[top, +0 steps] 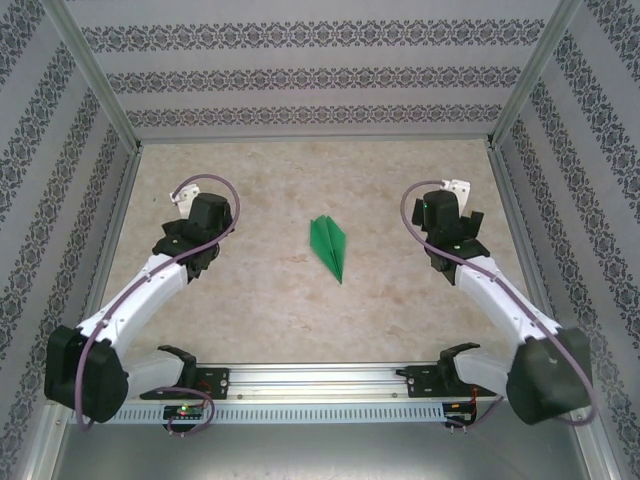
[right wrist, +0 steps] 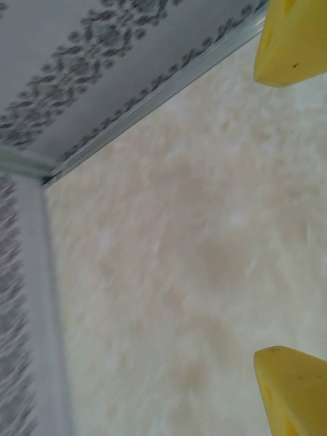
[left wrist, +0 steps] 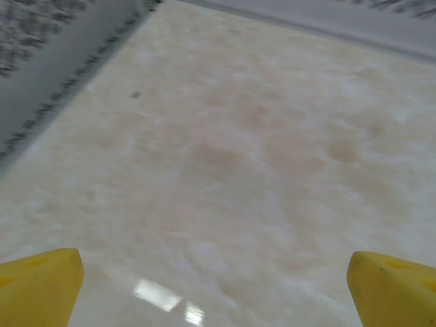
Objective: Fold a paper plane with a square sheet of paper (pick it up from the middle)
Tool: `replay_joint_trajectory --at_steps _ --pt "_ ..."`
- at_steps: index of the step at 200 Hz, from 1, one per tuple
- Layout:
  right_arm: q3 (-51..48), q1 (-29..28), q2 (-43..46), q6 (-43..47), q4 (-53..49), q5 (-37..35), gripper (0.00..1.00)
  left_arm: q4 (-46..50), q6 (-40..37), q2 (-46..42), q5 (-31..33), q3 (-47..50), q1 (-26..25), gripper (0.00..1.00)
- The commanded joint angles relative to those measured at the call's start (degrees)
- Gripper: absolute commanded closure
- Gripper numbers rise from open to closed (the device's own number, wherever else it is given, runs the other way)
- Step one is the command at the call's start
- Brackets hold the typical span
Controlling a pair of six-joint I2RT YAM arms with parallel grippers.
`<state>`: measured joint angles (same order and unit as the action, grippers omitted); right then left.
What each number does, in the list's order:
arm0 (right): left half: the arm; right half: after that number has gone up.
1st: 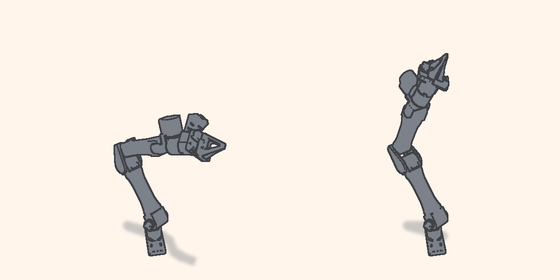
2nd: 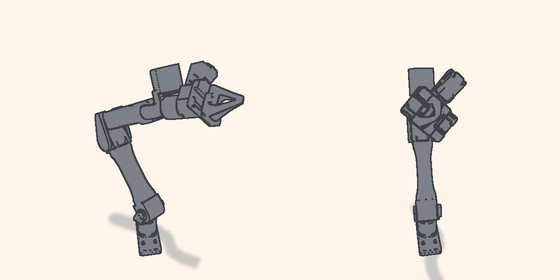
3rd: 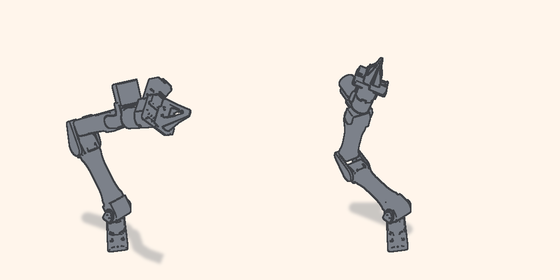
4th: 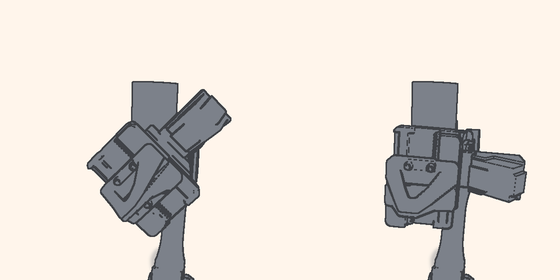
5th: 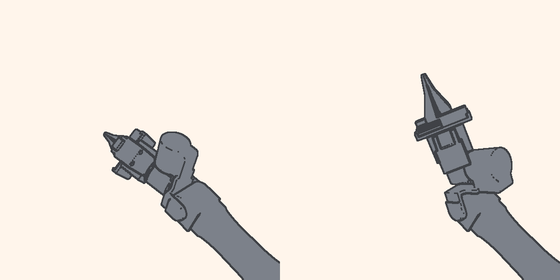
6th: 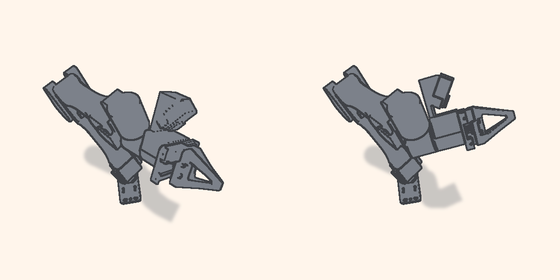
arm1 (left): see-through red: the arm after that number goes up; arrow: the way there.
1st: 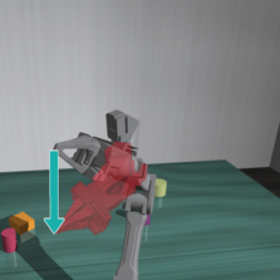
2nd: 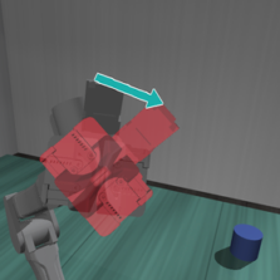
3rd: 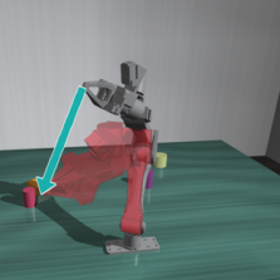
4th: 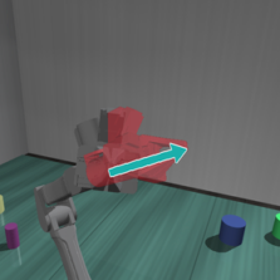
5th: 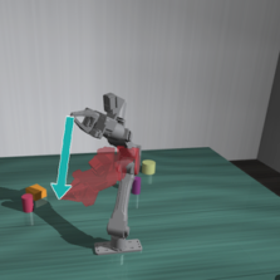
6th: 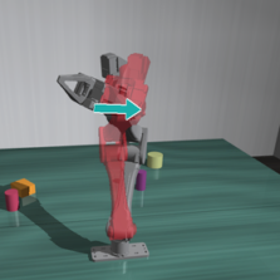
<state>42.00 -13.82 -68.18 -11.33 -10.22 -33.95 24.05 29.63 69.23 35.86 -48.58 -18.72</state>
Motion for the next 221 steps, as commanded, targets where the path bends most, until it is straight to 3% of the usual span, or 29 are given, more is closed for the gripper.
replay_joint_trajectory --at_steps 1,21,44,76,96,122,142,159,184,195,221 --pt "-2.67 3.79 -4.43 7.89 12.88 3.99 0.02 -4.73 -11.05 2.33 7.84 1.50 3.48 0.00" --pt "-3.19 5.80 -9.79 7.68 18.27 7.48 0.02 -16.69 -17.95 2.13 4.15 7.04 6.10 0.00" --pt "-7.50 5.94 -13.23 9.87 32.10 11.48 0.02 -29.97 -21.17 2.40 0.26 14.62 8.14 0.00" --pt "-9.06 6.26 -14.58 14.98 36.75 15.69 0.02 -43.46 -25.15 4.62 -3.92 20.96 9.16 0.00" --pt "-14.31 7.27 -14.83 17.14 48.63 20.86 0.02 -49.10 -26.65 5.46 -5.89 22.82 9.15 0.00" --pt "-15.75 13.10 -14.62 13.11 50.08 28.87 0.02 -57.40 -29.35 8.88 -10.29 24.08 9.23 0.00" --pt "-21.03 14.75 -18.65 11.37 64.57 31.34 0.02 -59.57 -29.61 9.91 -12.53 23.57 9.36 0.00" --pt "-19.72 14.62 -17.21 11.89 58.96 30.83 0.02 -65.68 -30.93 12.72 -13.64 24.58 9.32 0.00" --pt "-19.74 14.05 -17.53 11.14 59.75 26.97 0.02 -70.37 -31.81 17.94 -15.58 24.26 9.32 0.00" --pt "-19.98 13.82 -17.89 11.24 60.96 26.39 0.02 -67.74 -31.24 17.24 -16.62 23.54 9.80 0.00" --pt "-19.87 13.82 -17.66 11.21 60.34 26.23 0.02 -73.42 -30.61 18.54 -21.78 26.40 11.64 0.00"
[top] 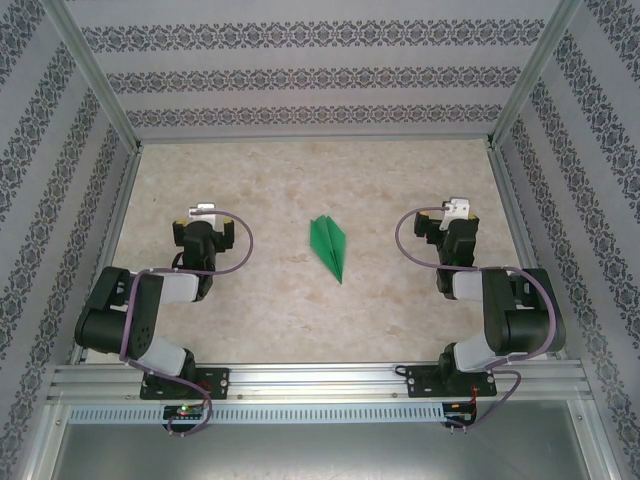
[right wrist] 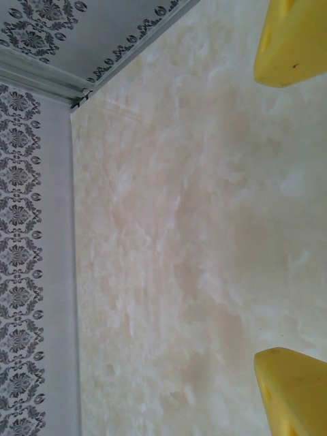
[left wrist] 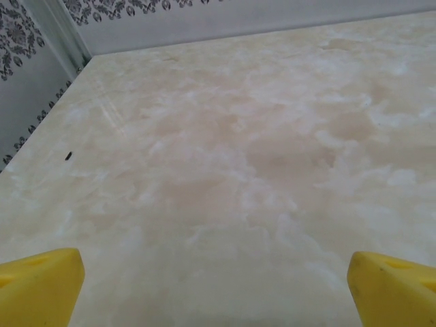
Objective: Fold a paper plane with a square sheet of paper (pick it up from the middle)
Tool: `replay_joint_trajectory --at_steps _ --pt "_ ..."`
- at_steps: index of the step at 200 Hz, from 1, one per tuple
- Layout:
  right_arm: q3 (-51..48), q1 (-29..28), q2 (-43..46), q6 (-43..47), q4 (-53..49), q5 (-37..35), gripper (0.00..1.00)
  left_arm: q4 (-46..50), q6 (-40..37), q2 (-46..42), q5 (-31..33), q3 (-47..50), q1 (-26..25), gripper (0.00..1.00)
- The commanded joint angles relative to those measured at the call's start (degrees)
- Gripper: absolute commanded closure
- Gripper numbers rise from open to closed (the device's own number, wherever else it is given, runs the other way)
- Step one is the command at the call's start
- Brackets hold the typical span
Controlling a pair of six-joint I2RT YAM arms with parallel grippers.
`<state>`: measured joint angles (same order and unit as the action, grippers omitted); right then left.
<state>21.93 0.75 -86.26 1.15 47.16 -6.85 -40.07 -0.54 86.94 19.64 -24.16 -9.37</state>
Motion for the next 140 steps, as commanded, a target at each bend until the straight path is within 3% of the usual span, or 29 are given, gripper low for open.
replay_joint_trajectory --at_steps 1,11,22,31,42,51,140 --pt "0.20 -0.75 0.45 -1.25 2.95 -0.88 0.02 -9.79 -0.49 1.16 -5.79 2.18 2.36 0.00" --pt "0.12 -0.76 0.31 -1.32 3.20 -0.82 0.02 -16.59 -1.42 4.28 -6.10 3.23 2.52 0.00" --pt "0.12 -0.73 0.35 -1.28 3.12 -0.78 0.02 -8.77 -0.53 1.85 -7.38 1.62 2.78 0.00" --pt "0.13 -0.75 0.32 -1.32 3.12 -0.80 0.02 -13.70 -0.67 3.67 -7.16 2.37 3.03 0.00" --pt "0.13 -0.76 0.35 -1.24 3.12 -0.80 0.02 -8.72 0.97 2.19 -7.17 1.43 4.04 0.00" --pt "0.08 -0.73 0.35 -1.30 3.12 -0.81 0.02 -12.09 0.77 3.09 -6.89 2.15 4.10 0.00" --pt "0.06 -0.75 0.39 -1.36 3.12 -0.67 0.02 -10.21 0.30 2.54 -7.61 1.75 3.84 0.00"
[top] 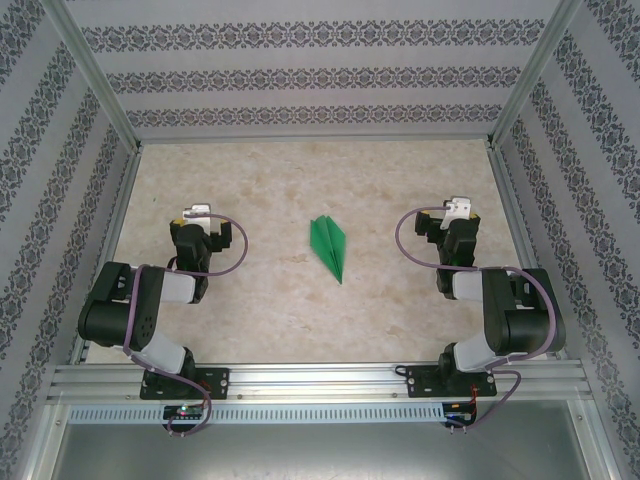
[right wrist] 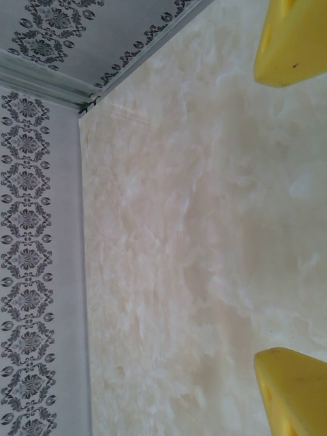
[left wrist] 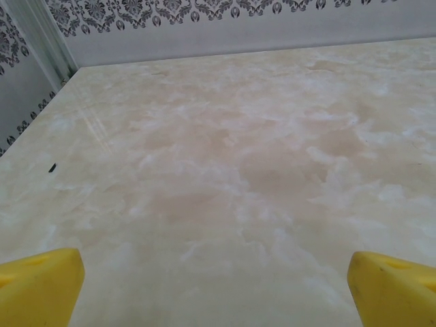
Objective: Fold a paper plane with a square sheet of paper (pick it up from the middle)
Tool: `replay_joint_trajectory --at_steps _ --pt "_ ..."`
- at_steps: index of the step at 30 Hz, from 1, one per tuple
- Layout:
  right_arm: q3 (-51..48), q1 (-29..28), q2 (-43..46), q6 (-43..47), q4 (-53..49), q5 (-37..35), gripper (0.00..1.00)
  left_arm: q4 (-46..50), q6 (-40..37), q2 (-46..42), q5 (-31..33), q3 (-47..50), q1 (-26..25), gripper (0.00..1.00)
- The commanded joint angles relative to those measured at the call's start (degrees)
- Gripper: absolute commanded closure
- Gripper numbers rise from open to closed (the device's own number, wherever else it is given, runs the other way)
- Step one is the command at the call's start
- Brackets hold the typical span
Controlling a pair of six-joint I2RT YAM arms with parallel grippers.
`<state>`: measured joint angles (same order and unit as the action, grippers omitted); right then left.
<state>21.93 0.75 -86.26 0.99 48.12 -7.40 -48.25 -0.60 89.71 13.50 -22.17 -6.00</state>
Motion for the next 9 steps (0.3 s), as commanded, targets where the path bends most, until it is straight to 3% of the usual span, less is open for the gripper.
replay_joint_trajectory --at_steps 1,9 --pt "0.09 -0.75 0.39 -1.19 2.16 -0.14 0.02 -2.07 0.35 -0.24 -1.46 -0.24 0.47 0.00" --pt "0.11 -0.71 0.42 -1.19 2.16 -0.09 0.02 -1.93 0.40 -0.19 -1.72 -0.34 0.46 0.00"
